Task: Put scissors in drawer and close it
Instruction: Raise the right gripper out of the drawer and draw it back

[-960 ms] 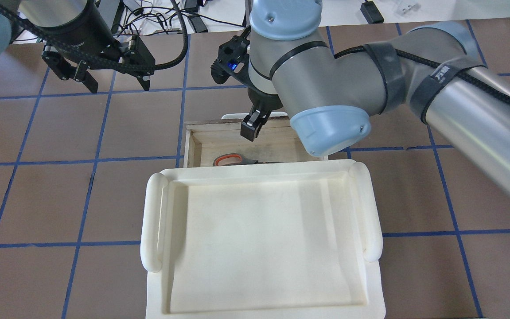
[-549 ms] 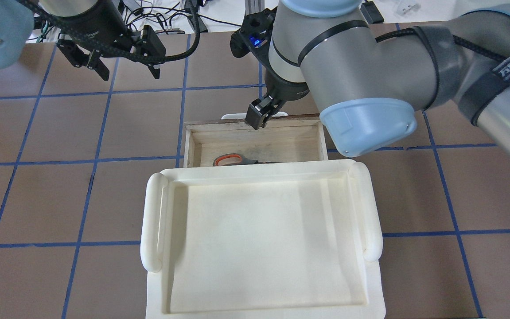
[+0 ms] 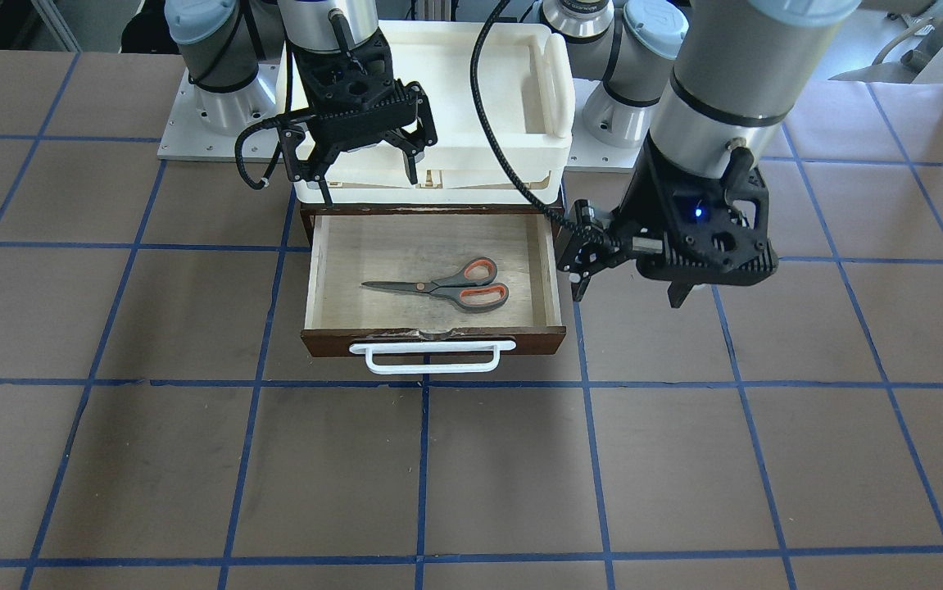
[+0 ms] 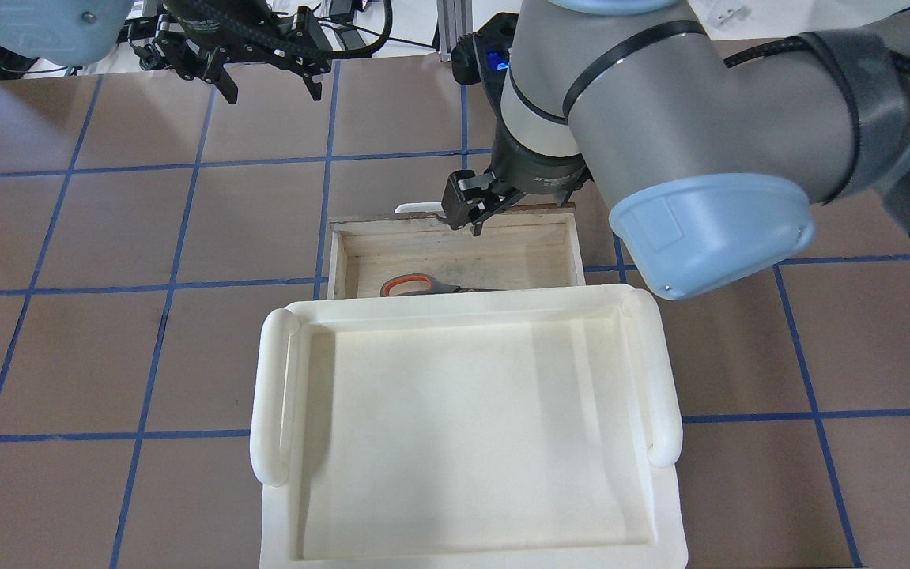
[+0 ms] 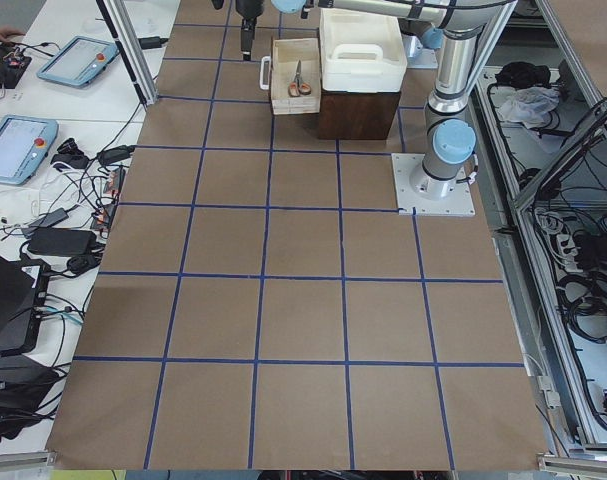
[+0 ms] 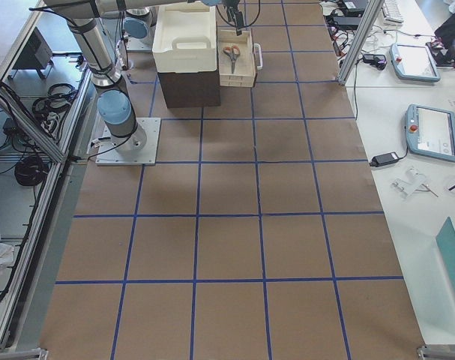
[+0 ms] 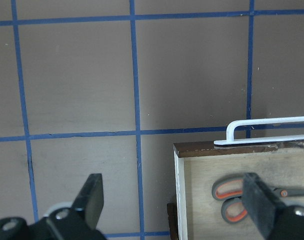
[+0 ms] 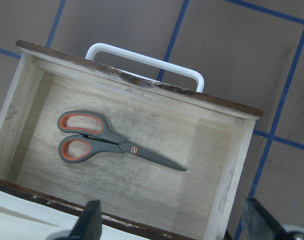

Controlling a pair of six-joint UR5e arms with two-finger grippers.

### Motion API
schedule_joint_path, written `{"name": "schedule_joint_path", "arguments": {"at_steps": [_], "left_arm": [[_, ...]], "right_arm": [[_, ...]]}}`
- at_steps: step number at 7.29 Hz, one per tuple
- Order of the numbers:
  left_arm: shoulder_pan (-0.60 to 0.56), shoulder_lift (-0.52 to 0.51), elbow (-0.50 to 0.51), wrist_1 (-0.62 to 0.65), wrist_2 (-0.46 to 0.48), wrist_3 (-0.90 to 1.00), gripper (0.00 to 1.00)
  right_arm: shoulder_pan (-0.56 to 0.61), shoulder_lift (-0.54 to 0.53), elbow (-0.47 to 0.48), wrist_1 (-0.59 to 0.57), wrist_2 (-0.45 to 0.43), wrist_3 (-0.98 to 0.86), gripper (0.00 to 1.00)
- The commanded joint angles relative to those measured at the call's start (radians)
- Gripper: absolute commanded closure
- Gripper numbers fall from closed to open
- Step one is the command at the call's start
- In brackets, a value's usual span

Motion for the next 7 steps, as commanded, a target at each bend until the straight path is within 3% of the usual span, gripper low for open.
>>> {"name": "schedule_joint_path", "arguments": {"at_steps": [1,5,7], "left_arm": [[-0.041,-0.084,0.036,0.074,-0.017,-0.008,0.0],[-0.081,-0.17,0.073,0.101,-0.029,-0.014,0.0],[-0.109,-0.245,0.078,0.228,-0.028,-0.054,0.0]], "right_arm": [[-0.029,-0.01,0.002,0.029,0.003,0.056,0.0],[-0.248,-0.025,0.008,0.029,-0.009,0.056,0.0],[-0.287,-0.036,0.007,0.022,-0.011,0.056,0.0]]}}
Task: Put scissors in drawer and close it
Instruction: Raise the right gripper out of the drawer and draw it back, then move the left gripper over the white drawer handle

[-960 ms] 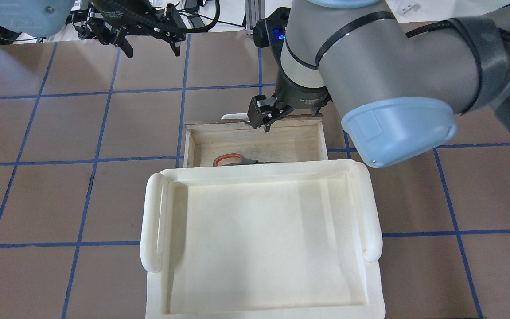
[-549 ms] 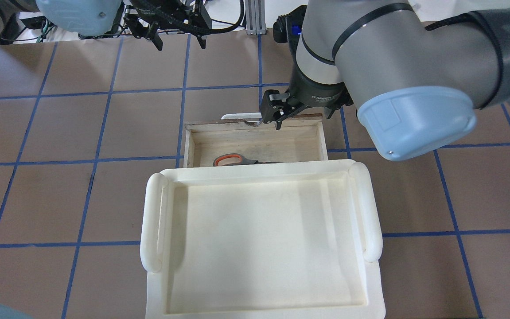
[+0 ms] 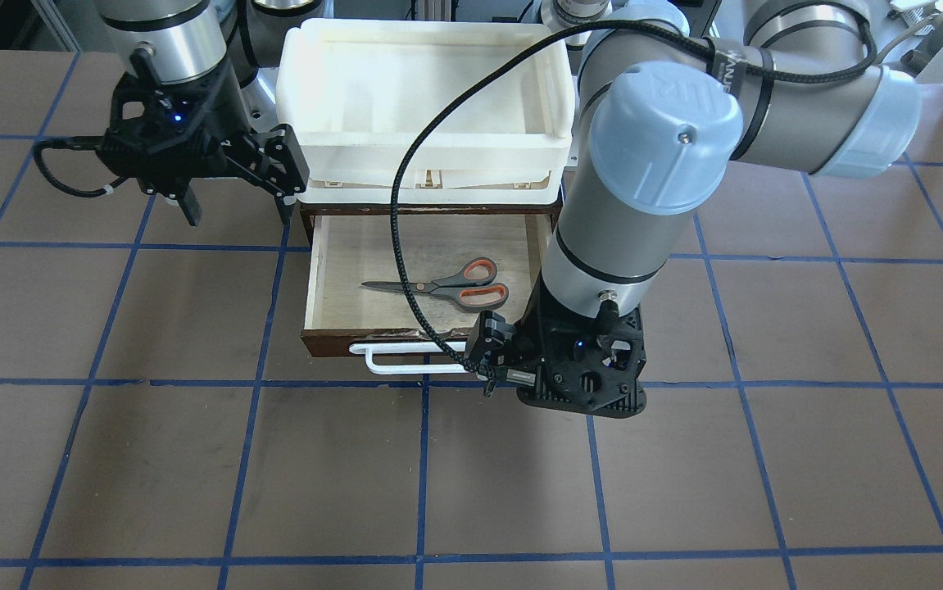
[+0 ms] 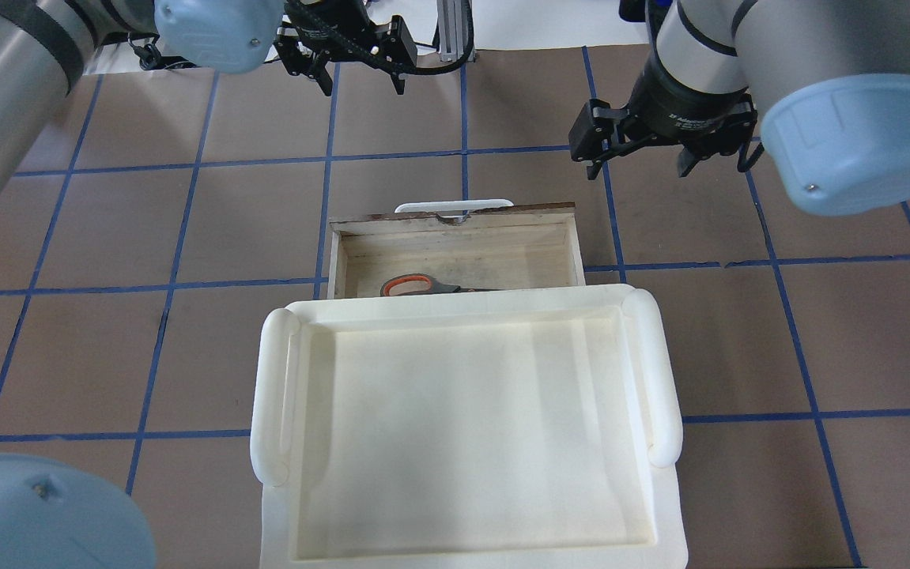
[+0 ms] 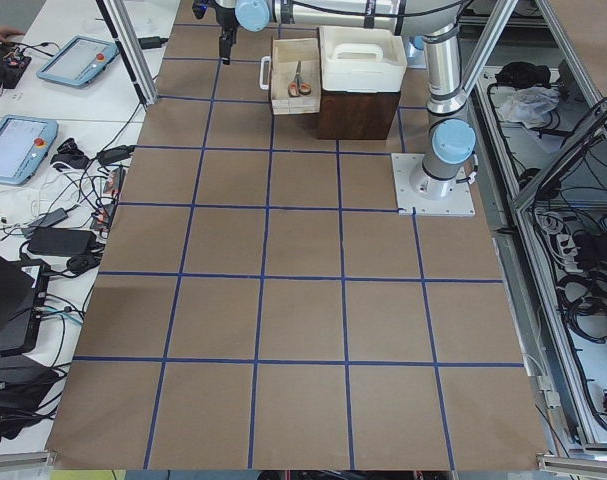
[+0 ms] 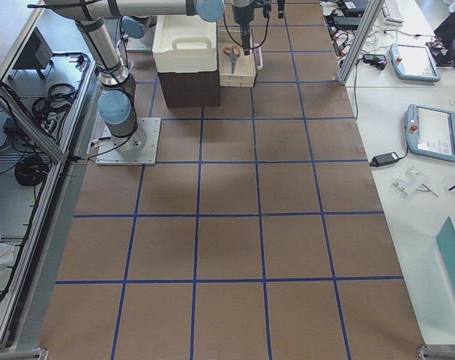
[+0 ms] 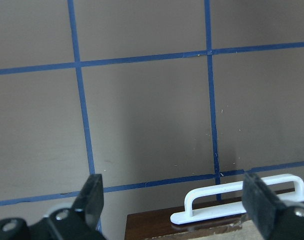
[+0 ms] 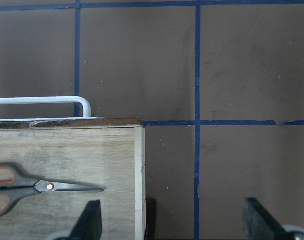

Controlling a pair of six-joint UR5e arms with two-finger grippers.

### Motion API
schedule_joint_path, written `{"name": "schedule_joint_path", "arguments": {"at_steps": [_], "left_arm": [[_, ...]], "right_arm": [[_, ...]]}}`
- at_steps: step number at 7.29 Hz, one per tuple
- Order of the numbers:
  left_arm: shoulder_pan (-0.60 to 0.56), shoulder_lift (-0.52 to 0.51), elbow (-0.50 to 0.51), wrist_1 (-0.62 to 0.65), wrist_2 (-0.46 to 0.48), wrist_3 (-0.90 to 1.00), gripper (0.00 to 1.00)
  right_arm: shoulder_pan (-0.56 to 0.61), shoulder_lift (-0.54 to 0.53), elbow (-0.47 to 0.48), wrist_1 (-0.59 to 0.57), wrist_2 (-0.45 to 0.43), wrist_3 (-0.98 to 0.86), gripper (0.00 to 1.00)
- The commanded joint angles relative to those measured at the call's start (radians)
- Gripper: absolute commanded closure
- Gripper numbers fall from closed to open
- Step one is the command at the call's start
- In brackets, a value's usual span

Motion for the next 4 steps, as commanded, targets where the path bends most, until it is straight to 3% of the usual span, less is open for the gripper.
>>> {"name": "schedule_joint_path", "arguments": {"at_steps": [1,2,3,4], "left_arm": [[-0.032,-0.084,-0.001,0.074,0.034,-0.026,0.0],[-0.044,-0.114,0.01,0.072,0.042,-0.033,0.0],[-0.055,-0.122,0.016,-0.048,0.051,-0.033,0.0],[-0.055,-0.151,0.019,-0.059,0.053,-0.039,0.0]], "right_arm": [[-0.024,-0.023,0.001,0.006,0.0,-0.001,0.0],[-0.027,-0.026,0.001,0.036,0.002,-0.008,0.0],[-0.031,-0.028,-0.01,0.091,0.002,-0.021,0.0],[-0.028,-0.032,-0.012,0.093,-0.001,-0.07,0.0]]}}
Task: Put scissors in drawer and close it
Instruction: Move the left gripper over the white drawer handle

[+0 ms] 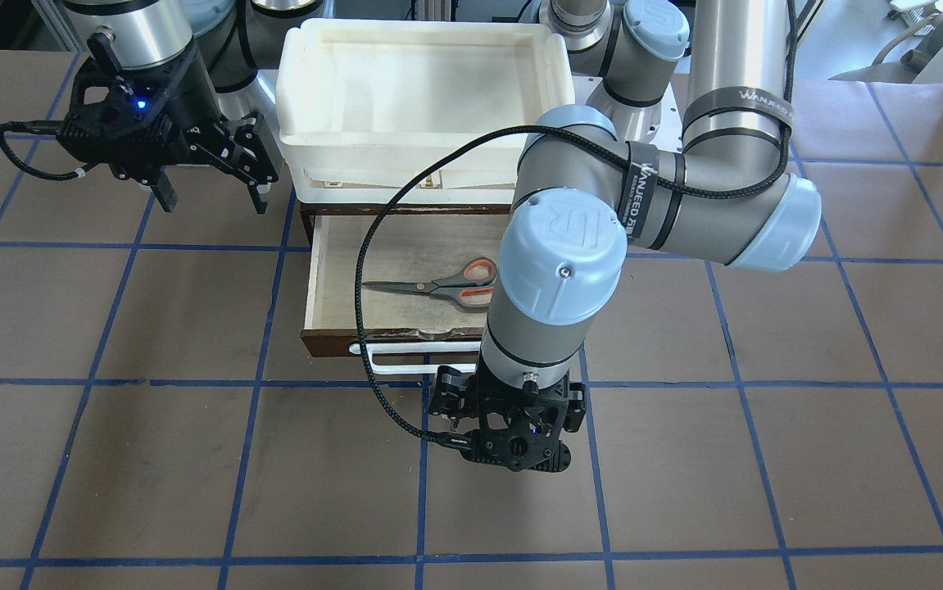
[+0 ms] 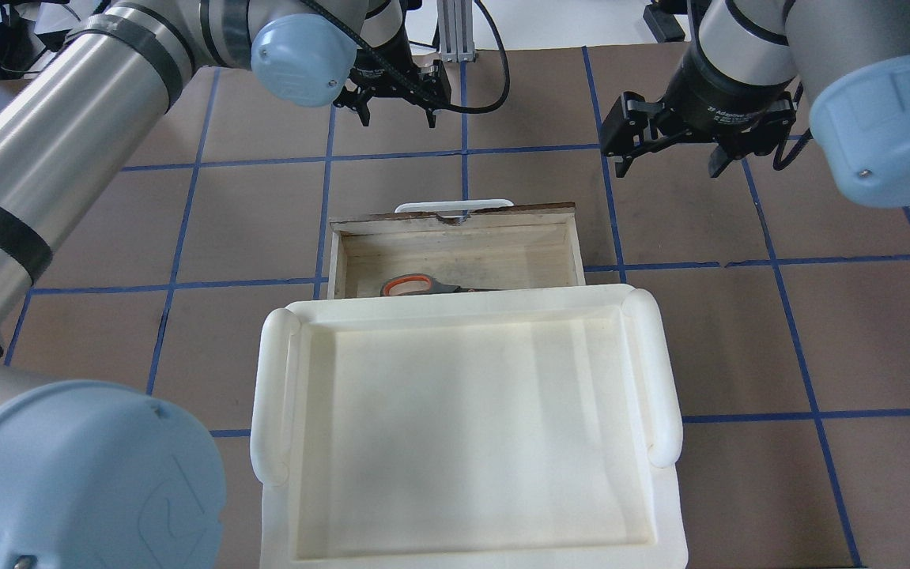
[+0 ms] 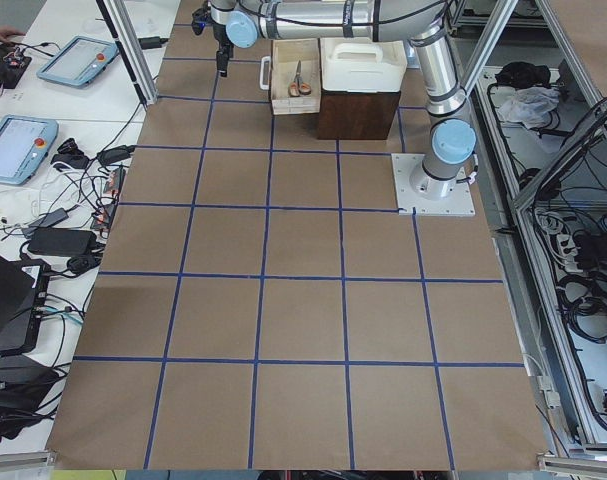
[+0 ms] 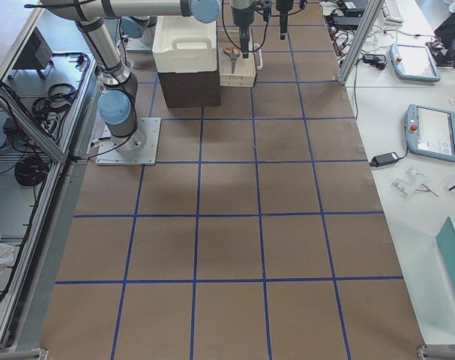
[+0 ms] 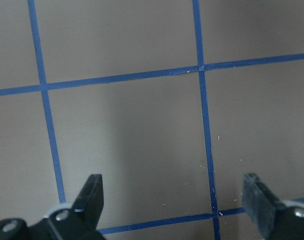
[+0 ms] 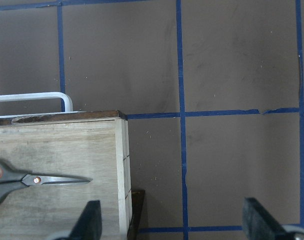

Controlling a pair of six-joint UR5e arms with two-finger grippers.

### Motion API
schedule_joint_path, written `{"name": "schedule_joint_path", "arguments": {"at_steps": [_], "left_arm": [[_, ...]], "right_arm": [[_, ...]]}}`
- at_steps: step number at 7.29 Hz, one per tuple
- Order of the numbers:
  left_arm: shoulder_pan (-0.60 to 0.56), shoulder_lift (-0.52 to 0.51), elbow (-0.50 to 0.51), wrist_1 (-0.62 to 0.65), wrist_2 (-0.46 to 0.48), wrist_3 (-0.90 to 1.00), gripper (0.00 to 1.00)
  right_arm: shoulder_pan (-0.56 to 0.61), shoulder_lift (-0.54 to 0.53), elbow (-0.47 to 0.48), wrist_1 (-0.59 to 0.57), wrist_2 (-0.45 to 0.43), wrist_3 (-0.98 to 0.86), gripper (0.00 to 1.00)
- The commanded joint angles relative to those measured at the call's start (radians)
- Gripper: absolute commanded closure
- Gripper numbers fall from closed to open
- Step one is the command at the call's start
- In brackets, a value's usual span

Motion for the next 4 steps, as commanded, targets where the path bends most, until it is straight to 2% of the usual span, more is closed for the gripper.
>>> {"name": "schedule_joint_path", "arguments": {"at_steps": [1,4], "left_arm": [[-0.005,-0.075,0.015,-0.048,0.007,-0.033,0.0],[-0.026,-0.121,0.022,-0.058,-0.015,-0.06,0.0]], "right_arm": [[0.001,-0.011,-0.003,0.045,-0.001,-0.057,0.0],[0.002,-0.011,-0.002,0.058,-0.002,-0.046,0.0]]}}
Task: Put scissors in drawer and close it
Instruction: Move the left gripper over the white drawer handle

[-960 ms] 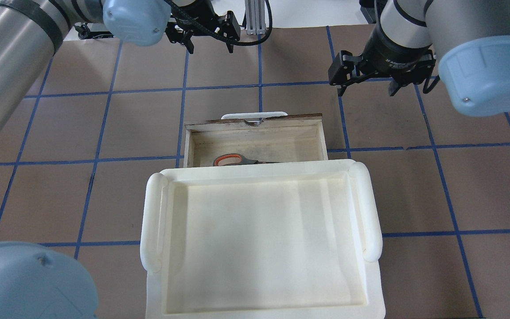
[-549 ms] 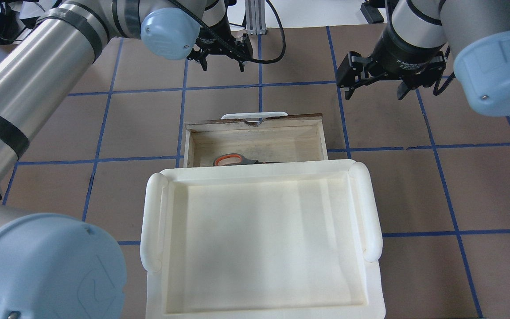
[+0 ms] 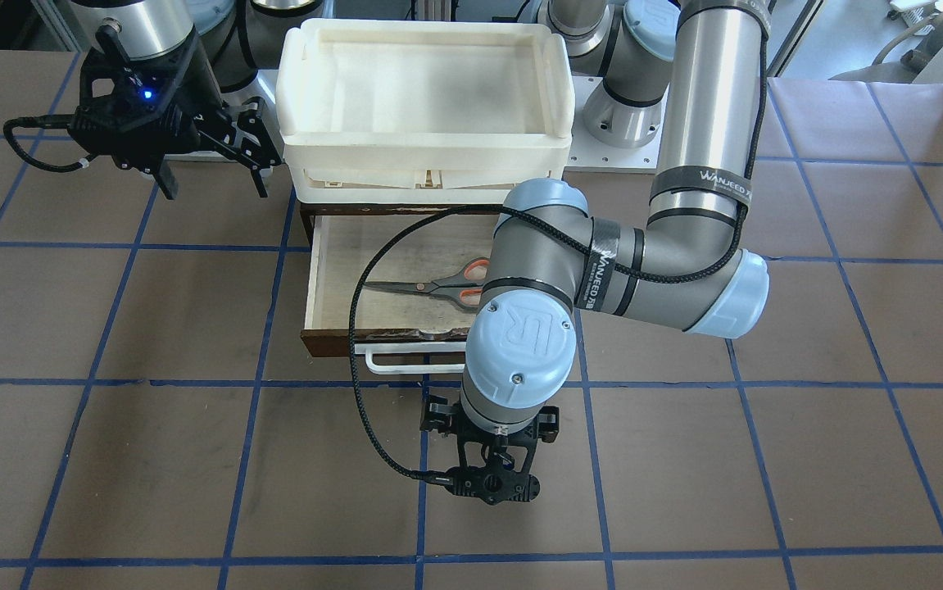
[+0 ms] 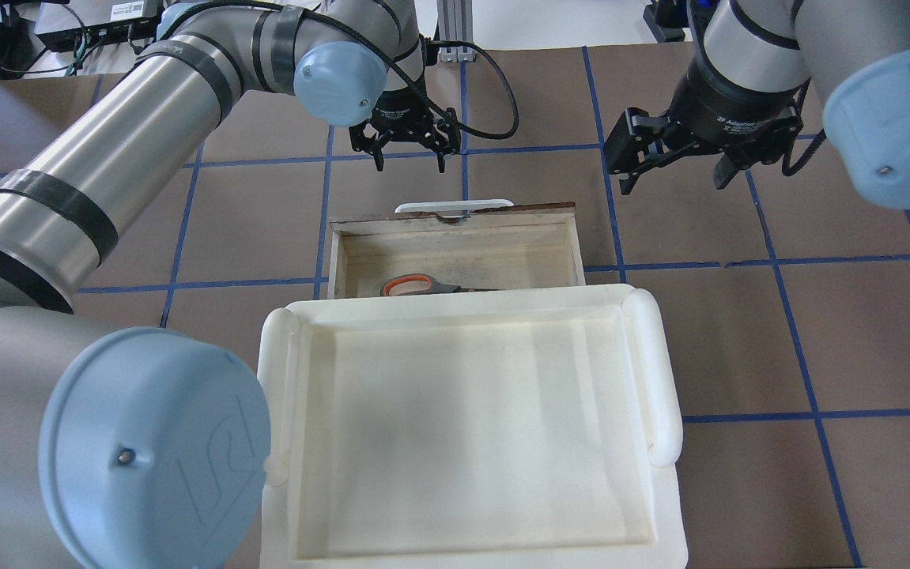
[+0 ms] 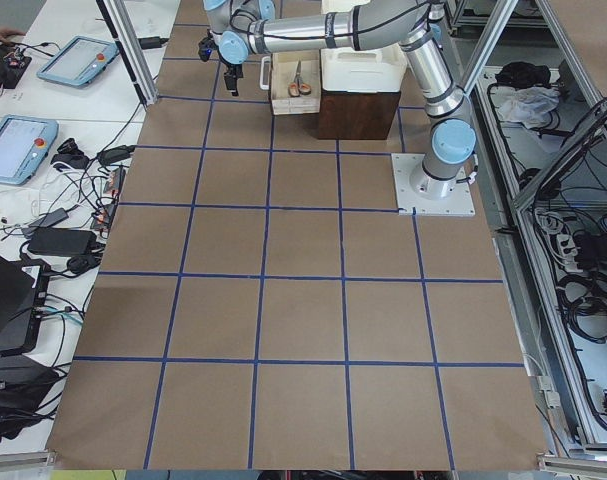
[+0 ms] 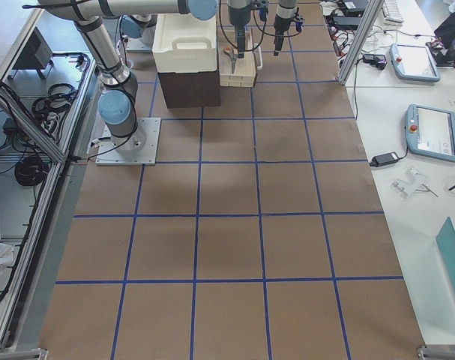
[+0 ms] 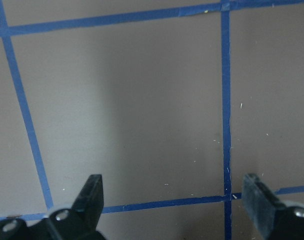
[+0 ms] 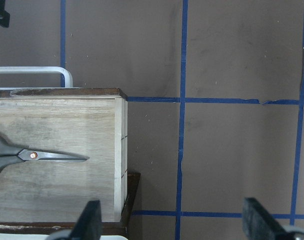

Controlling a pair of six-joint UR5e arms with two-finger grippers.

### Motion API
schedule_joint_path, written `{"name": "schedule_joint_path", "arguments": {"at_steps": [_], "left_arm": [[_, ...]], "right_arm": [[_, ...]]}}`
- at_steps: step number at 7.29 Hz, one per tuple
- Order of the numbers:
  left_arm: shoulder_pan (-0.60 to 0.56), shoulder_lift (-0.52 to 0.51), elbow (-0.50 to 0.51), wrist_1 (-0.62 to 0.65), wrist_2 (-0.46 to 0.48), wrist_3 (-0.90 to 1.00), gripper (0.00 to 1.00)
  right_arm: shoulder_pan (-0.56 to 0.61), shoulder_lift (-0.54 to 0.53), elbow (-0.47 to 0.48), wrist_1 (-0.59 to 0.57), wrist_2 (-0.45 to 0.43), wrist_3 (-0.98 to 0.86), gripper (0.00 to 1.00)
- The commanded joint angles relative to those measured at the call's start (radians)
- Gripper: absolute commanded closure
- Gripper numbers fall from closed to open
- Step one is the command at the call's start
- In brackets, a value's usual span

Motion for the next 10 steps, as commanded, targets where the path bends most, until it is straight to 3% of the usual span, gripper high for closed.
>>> {"name": "schedule_joint_path", "arguments": {"at_steps": [1,4,10], "left_arm": [[-0.01,-0.008,0.0,-0.026,-0.02,-0.018,0.0],[-0.009,0.026,-0.006,-0.179,-0.054,-0.019,0.0],[-0.007,0.053,-0.015,-0.232,-0.077,-0.019,0.0]], "right_arm": [[0.001,0.0,0.001,0.002,-0.003,0.004,0.0],[0.001,0.006,0.004,-0.002,0.009,0.001,0.0],[-0.003,-0.002,0.001,0.001,-0.006,0.002,0.0]]}}
